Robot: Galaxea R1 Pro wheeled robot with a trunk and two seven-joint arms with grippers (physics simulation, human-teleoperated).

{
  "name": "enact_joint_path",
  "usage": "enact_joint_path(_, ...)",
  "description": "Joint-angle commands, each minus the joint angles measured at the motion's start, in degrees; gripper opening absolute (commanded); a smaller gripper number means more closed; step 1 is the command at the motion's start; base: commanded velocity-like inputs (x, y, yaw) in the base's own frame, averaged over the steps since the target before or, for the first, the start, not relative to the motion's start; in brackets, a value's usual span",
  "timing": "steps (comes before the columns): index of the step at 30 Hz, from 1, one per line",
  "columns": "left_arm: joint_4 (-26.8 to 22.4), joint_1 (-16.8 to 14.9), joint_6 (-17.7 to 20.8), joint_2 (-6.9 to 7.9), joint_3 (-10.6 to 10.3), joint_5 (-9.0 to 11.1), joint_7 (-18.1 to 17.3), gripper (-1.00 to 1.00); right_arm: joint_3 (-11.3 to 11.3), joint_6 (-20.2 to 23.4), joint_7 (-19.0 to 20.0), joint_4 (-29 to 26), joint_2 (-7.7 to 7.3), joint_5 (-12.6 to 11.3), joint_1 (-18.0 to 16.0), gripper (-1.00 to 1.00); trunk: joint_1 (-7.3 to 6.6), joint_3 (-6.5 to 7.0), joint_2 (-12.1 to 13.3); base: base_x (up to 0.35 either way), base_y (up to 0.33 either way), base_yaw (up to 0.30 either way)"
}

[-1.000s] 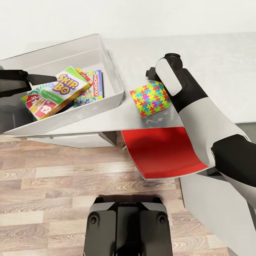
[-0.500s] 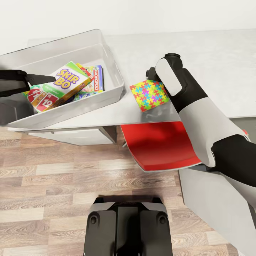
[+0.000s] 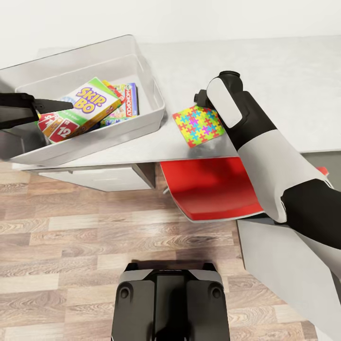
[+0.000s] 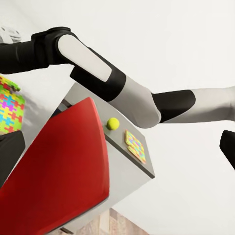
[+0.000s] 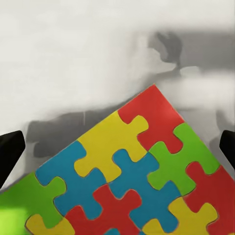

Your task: Put all the toys in the child's room - the three board games (two on the bed and one on the table), the two jigsaw puzzles on the table, and the tennis ball on the table - inside the toy box on the table in the child's room.

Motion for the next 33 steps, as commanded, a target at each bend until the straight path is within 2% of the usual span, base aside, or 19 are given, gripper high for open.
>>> enact_joint_path(1, 0.0, -0.1, 0.6, 0.06, -0.1, 0.2, -0.1, 1.0, 0.2, 0.1, -0.5, 0.0, -0.03, -0.6, -0.1, 1.0, 0.03, -0.07, -0.1, -0.026, 0.0, 0.0)
enact_joint_path(17, 0.0, -0.1, 0.6, 0.18, -0.1, 0.2, -0.1, 1.0, 0.2, 0.1, -0.5, 0.0, -0.03, -0.6, -0.1, 1.0, 0.03, -0.07, -0.1, -0.023, 0.013, 0.0)
enact_joint_path(23, 0.0, -0.1, 0.6, 1.19, -0.1, 0.2, -0.1, 1.0, 0.2, 0.1, -0.5, 0.0, -0.03, -0.6, -0.1, 1.0, 0.03, -0.07, -0.1, 0.0, 0.098, 0.0)
enact_joint_path(33, 0.0, -0.1, 0.6, 1.39, -0.1, 0.6, -0.2, 1.0, 0.2, 0.2, -0.5, 0.0, -0.03, -0.7, -0.1, 1.0, 0.03, -0.07, -0.1, -0.034, 0.014, 0.0)
